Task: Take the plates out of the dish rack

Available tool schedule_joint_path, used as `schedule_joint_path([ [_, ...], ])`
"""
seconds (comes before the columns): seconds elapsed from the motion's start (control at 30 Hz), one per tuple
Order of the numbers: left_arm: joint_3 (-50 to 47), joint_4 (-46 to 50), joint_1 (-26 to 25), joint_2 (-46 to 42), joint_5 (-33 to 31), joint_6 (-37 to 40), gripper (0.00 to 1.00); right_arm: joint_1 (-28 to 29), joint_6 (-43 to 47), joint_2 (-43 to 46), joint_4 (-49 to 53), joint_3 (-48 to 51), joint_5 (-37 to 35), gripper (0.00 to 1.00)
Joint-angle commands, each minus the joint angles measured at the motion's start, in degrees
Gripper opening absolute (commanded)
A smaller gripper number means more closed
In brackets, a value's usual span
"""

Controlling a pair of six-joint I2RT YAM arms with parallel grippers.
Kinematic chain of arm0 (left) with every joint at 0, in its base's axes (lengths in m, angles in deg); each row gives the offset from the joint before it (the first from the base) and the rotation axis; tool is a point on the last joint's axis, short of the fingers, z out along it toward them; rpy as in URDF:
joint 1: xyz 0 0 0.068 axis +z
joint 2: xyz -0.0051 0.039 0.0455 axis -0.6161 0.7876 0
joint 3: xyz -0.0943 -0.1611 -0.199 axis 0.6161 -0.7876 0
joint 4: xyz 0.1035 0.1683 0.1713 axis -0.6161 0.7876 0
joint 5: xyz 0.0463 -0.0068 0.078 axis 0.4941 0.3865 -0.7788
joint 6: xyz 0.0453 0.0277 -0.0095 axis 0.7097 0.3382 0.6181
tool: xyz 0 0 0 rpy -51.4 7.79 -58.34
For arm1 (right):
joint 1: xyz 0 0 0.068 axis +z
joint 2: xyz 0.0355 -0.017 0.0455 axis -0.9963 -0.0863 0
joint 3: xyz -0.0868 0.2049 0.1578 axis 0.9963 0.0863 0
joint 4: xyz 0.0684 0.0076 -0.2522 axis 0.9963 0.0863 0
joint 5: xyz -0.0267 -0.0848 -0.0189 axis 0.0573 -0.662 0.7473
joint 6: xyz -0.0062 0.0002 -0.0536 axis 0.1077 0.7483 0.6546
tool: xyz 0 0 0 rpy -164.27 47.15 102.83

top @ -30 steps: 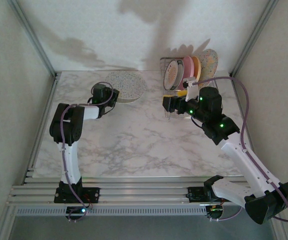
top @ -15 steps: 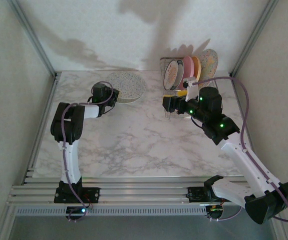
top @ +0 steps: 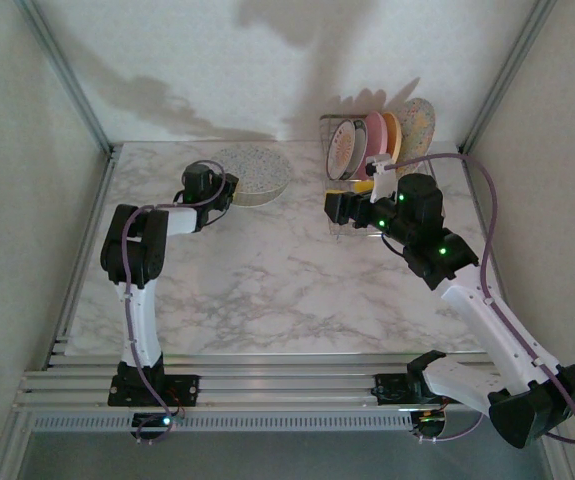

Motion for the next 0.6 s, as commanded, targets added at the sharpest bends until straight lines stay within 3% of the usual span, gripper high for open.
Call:
schedule_joint_path([
  [0.0, 2.2, 1.6, 0.5, 0.1, 1.1, 1.8, 0.29, 0.4, -0.9, -0.4, -1.1, -0.6, 0.4, 0.82],
  [0.37, 5.1, 10.6, 0.6, -1.1, 0.8, 3.6, 0.52, 0.4, -1.4, -0.1, -0.9, -0.4, 0.2, 0.82],
  [0.57, 7.0, 15.9, 0.6, -1.2, 0.8, 4.1, 0.57, 0.4, -1.7, -0.1, -1.0, -0.4, 0.0, 0.82],
])
